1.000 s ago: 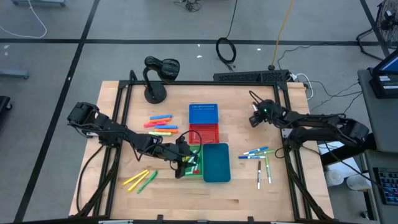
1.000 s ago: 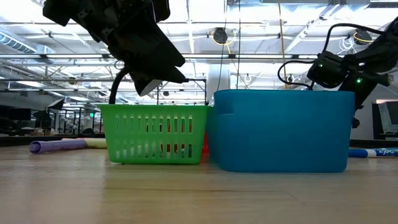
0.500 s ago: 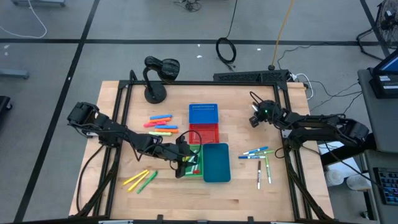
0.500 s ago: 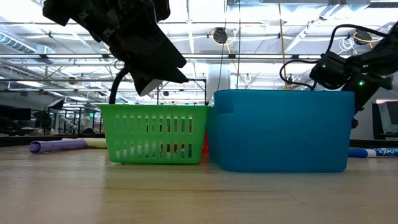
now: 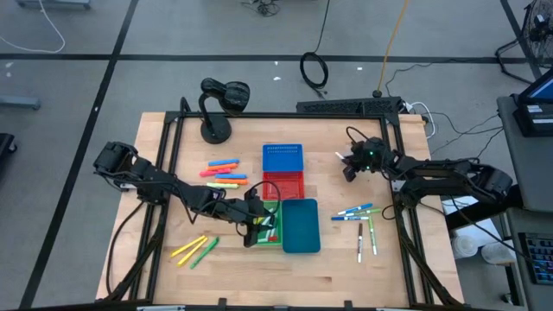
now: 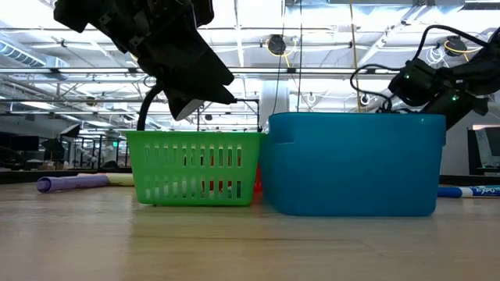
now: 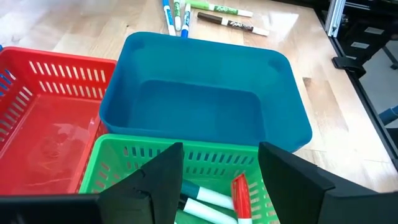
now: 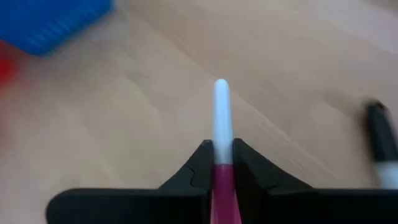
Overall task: Pick & Place Markers
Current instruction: Put the small pink highlighter pen into the green bin
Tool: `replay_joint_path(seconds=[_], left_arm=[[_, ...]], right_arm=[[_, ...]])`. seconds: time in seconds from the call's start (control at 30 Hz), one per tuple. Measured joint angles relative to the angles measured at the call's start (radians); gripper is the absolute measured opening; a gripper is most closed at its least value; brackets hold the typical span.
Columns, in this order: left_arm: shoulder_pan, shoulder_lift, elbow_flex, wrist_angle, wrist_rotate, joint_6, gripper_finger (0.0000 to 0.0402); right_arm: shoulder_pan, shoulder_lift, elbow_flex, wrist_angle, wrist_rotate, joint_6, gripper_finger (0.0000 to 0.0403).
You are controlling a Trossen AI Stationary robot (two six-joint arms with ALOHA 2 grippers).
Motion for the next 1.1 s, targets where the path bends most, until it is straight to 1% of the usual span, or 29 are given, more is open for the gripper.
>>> replay_joint_path(seconds=[0.13,0.6,0.83,1.1], left_arm=[[0.000,0.000,0.000,0.000,0.000,0.000,0.0214],[0.000,0.000,0.000,0.000,0.000,-0.001,0.0214],[0.000,0.000,0.000,0.000,0.000,-0.001,0.0214],[0.000,0.000,0.000,0.000,0.000,-0.001,0.0214]], right_arm=[[0.026,0.000,0.000,0.064,-0.045,0.011,0.0025],[0.143,-0.001,0.001,0.200,-0.046,0.019,0.0025],[0.183,-0.001,0.002,0.249,-0.046,0.046,0.0025],[0.257,-0.001,0.002,0.315,-0.046,0.007,0.0025]])
